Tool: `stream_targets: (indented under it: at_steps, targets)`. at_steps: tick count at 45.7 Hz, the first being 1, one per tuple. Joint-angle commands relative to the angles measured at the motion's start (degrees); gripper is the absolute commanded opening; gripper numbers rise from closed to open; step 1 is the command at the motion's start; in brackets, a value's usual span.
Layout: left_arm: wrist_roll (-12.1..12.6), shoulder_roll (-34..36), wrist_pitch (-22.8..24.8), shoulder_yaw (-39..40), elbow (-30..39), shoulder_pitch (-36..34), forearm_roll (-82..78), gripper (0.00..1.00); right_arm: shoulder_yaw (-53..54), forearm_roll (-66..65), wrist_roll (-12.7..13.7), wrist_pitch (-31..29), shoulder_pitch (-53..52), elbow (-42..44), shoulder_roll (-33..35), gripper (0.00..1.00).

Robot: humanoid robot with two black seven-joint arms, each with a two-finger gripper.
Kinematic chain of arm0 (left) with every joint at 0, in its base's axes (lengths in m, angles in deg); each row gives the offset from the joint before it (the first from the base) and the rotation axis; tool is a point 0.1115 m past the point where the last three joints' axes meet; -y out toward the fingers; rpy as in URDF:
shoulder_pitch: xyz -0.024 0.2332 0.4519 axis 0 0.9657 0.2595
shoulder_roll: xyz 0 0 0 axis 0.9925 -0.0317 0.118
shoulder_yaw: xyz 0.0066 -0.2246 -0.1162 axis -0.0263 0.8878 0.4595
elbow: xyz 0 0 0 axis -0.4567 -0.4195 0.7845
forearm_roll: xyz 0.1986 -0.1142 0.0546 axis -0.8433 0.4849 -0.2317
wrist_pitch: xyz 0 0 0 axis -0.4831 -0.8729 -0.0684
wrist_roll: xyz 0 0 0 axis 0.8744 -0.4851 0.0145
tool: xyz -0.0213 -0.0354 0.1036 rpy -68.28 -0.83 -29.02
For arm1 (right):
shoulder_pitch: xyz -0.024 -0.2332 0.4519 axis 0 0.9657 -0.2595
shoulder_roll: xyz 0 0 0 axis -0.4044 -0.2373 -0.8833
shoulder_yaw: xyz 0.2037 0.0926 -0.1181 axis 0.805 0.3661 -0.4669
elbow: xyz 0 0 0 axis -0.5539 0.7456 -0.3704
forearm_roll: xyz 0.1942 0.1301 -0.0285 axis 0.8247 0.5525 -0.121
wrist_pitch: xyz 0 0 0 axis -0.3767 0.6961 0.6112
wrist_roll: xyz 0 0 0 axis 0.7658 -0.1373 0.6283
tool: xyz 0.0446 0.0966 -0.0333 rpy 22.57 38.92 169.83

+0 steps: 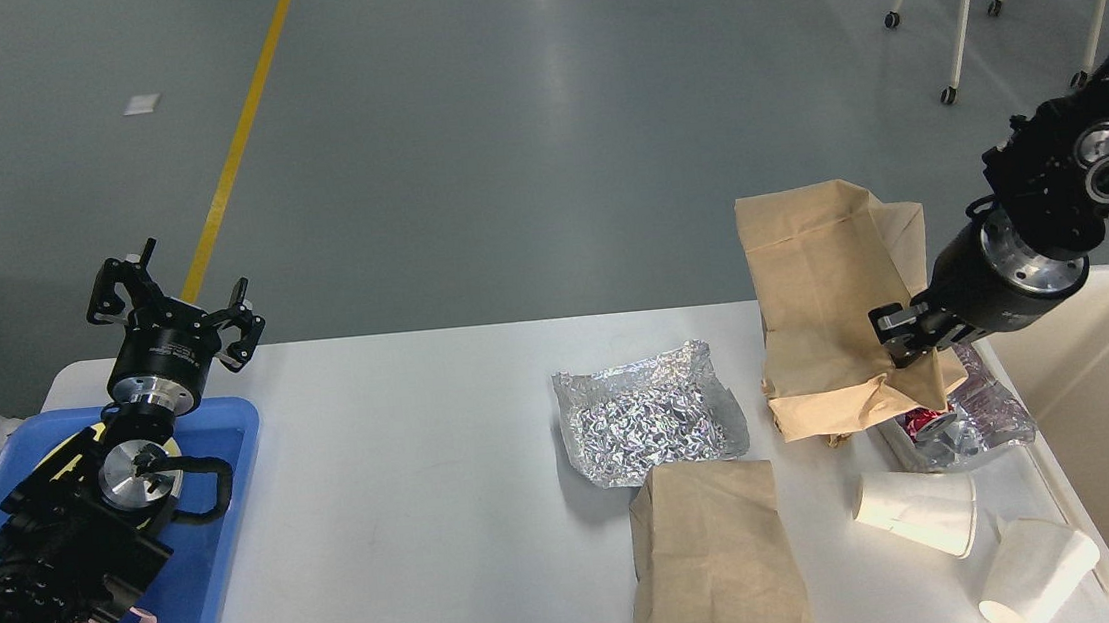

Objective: Tidy desktop
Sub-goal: 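Lift the brown paper bag and drop it into the white bin, then withdraw the right gripper up out of the white bin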

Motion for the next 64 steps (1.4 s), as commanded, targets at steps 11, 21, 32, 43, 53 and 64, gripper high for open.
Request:
stream_targets:
  at_steps: [11, 21, 32, 43, 53, 64]
  targets:
    - [0.0, 0.0, 0.0, 0.0, 0.0, 0.0, 0.0, 1.00, -21.9, 28.9, 0.0, 0.4, -21.8, 3.7, -24.1, 0.00]
    - [0.0, 0.0, 0.0, 0.0, 0.0, 0.0, 0.0, 1.00, -24.6, 36.0, 0.1, -4.9, -31.3, 0.7, -29.1, 0.00]
    - [-0.1, 0.0, 0.0, 0.0, 0.0, 0.0, 0.0, 0.99, -25.1, 39.2, 0.1, -4.4, -35.5, -1.9, -30.2, 0.00]
    - [0.0, 0.0, 0.0, 0.0, 0.0, 0.0, 0.1, 1.00, -33.8, 37.2, 0.0, 0.4, -28.9, 0.9, -27.0, 0.00]
    - [0.0, 0.0, 0.0, 0.0, 0.0, 0.0, 0.0, 1.00, -36.0, 28.8, 0.0, 7.3, -12.4, 11.5, -15.6, 0.00]
    - [0.0, 0.0, 0.0, 0.0, 0.0, 0.0, 0.0, 0.99, -35.5, 28.2, -0.1, 17.6, 5.0, 21.9, -8.4, 0.00]
